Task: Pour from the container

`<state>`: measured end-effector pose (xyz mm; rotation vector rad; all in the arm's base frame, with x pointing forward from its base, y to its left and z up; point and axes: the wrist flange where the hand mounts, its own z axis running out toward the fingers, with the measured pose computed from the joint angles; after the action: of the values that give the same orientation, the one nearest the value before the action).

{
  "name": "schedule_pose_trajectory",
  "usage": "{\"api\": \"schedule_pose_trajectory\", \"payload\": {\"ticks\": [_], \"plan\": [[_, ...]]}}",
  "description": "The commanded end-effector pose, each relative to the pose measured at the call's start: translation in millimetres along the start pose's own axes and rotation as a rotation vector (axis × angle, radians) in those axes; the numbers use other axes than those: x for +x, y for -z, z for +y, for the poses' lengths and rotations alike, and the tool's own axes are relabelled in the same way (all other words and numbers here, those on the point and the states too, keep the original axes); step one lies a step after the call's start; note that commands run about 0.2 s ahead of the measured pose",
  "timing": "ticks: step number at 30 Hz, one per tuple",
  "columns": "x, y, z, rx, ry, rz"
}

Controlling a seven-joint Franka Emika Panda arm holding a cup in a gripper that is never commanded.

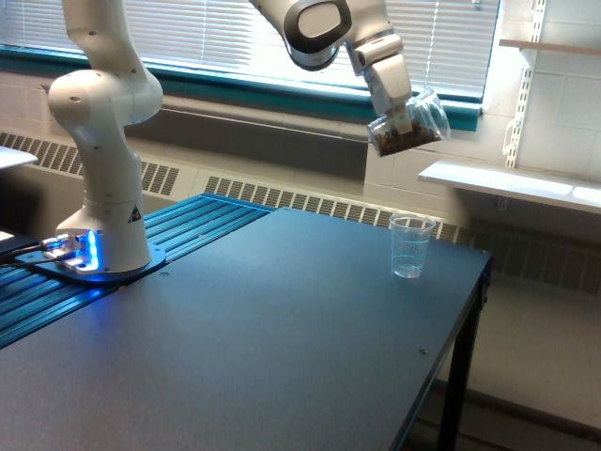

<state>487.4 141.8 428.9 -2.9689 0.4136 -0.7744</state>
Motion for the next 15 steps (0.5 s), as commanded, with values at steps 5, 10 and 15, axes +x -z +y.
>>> {"api": "schedule_pose_trajectory", "payload": {"ticks": [5,10,15], "plan": [[-28,-3.5,-15,0.002,0.056,-0.013],[-39,-10.5,-16,-0.013,0.090,-0.029],[-49,-17.3,-19,-0.023,0.116,-0.041]]}}
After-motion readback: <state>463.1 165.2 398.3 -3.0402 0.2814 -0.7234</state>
